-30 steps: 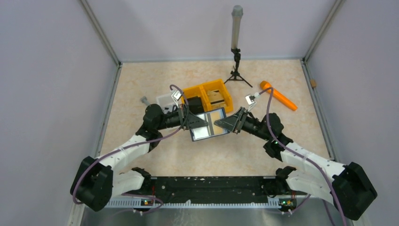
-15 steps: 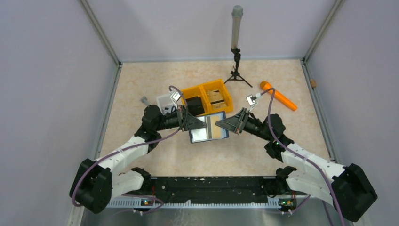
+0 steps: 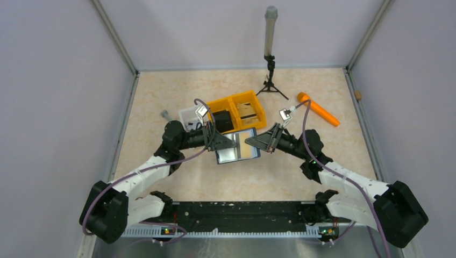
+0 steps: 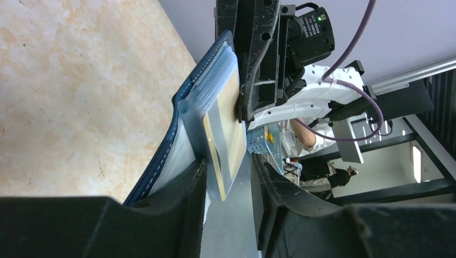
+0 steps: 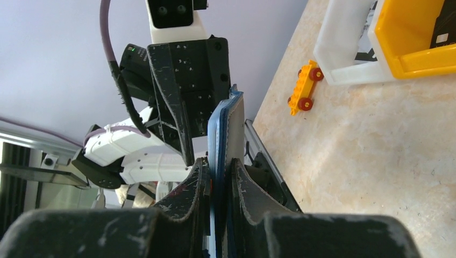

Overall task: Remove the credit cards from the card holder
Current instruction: Remove the credit card from the card holder.

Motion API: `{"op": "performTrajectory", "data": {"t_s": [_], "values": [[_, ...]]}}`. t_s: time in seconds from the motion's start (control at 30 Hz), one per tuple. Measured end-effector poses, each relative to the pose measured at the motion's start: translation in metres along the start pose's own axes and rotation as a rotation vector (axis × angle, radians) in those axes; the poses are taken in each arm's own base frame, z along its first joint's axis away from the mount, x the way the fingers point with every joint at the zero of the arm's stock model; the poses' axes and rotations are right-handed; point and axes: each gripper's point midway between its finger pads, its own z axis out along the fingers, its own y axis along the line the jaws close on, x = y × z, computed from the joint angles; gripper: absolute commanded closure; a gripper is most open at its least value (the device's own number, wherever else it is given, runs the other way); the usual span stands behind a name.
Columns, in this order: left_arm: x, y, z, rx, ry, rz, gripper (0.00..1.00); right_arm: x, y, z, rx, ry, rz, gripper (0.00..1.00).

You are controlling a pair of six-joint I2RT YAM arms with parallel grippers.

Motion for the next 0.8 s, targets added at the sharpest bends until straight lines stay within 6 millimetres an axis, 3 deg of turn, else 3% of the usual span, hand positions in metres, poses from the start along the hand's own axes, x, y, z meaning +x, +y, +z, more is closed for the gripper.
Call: {"op": "performTrajectory", "data": {"t_s": [0.07,0.2,0.8], "values": [[0.001,-0.002,0.001,0.008,0.006,0.001,0.73,0.000,-0.001,0.001,-0.005,0.001,0.007,1.00],[0.001,-0.001,0.002,0.014,0.008,-0.017,1.00,-0.001,0.004,0.000,-0.034,-0.001,0.016,1.00],[0.000,-0.004,-0.008,0.042,-0.017,-0.015,1.00,-0.015,0.006,-0.015,-0.044,-0.055,0.008,1.00]]}}
